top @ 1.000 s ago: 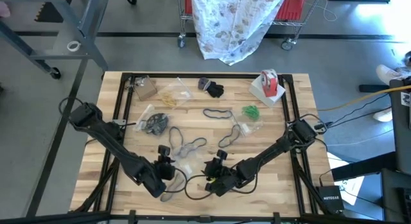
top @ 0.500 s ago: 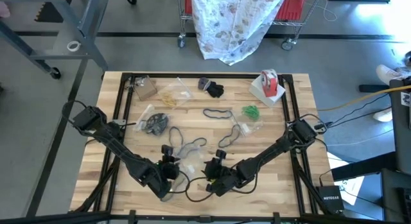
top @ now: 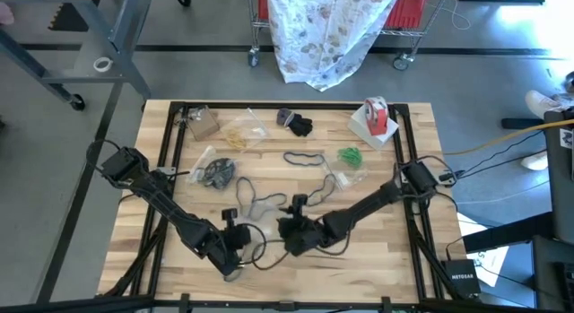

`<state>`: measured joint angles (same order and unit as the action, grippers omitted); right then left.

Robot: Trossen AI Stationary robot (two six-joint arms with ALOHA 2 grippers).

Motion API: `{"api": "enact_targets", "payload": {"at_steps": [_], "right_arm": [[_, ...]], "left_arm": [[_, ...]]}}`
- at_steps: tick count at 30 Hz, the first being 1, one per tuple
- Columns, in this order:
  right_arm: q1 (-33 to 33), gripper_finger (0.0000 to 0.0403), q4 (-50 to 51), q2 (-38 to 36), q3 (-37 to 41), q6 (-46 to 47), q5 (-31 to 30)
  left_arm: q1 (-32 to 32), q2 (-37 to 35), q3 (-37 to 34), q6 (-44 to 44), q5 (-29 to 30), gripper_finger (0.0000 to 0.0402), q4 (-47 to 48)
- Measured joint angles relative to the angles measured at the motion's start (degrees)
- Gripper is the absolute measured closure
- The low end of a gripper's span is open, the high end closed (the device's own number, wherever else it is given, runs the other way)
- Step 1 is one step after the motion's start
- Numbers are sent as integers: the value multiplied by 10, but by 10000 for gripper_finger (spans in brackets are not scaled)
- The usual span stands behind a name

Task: Sort rubber bands
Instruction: Put the blue rubber band into the transparent zip bag

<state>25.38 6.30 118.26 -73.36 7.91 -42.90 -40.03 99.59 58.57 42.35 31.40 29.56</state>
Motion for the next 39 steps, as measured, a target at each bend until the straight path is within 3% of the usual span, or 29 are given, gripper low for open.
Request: {"api": "enact_targets", "payload": {"at_steps": [3,7,13,19,30,39], "right_arm": [[-15,238,25,-9,-8,-10,-21],[-24,238,166,-64,-36,-7,4],[-78,238,381,-135,-37,-10,197],[-149,228,448,-144,-37,-23,325],[-190,120,385,-142,43,-86,406],[-183,102,236,-141,134,-117,375]], "left_arm": [[-1,-4,0,54,-6,401,22],[-1,-38,7,123,-5,401,87],[-15,-105,10,147,7,401,137],[-27,-114,10,147,26,401,139],[-47,-114,9,168,22,401,140],[-48,-114,9,162,40,401,151]]}}
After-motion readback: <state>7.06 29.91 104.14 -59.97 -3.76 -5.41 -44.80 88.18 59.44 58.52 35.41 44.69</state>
